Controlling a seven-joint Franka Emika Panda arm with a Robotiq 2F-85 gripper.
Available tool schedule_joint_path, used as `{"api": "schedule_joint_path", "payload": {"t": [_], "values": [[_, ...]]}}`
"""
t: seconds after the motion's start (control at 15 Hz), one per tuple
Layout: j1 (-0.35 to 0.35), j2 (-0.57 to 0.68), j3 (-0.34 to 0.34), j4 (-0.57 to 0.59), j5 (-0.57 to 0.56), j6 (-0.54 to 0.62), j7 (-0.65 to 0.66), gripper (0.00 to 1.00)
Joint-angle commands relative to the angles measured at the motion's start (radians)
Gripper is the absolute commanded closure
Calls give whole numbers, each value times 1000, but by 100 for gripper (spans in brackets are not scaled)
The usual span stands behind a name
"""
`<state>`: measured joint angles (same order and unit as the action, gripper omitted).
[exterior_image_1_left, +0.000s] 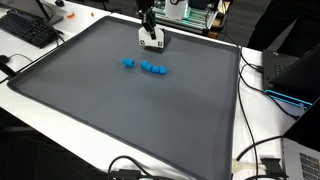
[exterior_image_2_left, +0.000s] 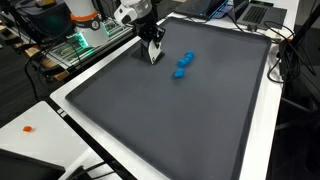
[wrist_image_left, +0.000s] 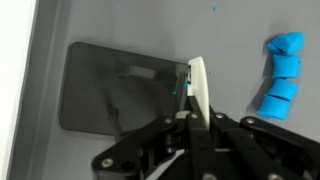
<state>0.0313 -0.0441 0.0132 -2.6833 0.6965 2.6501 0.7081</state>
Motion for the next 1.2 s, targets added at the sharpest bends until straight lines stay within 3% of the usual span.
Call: {"api": "schedule_joint_path", "payload": {"t": [0.0, 0.6, 1.13], "values": [[5, 8, 13, -16, 50, 33, 8, 99], [14, 45, 27, -10, 136, 59, -11, 99], [16, 60, 32, -11, 117, 58, 13, 99]]}}
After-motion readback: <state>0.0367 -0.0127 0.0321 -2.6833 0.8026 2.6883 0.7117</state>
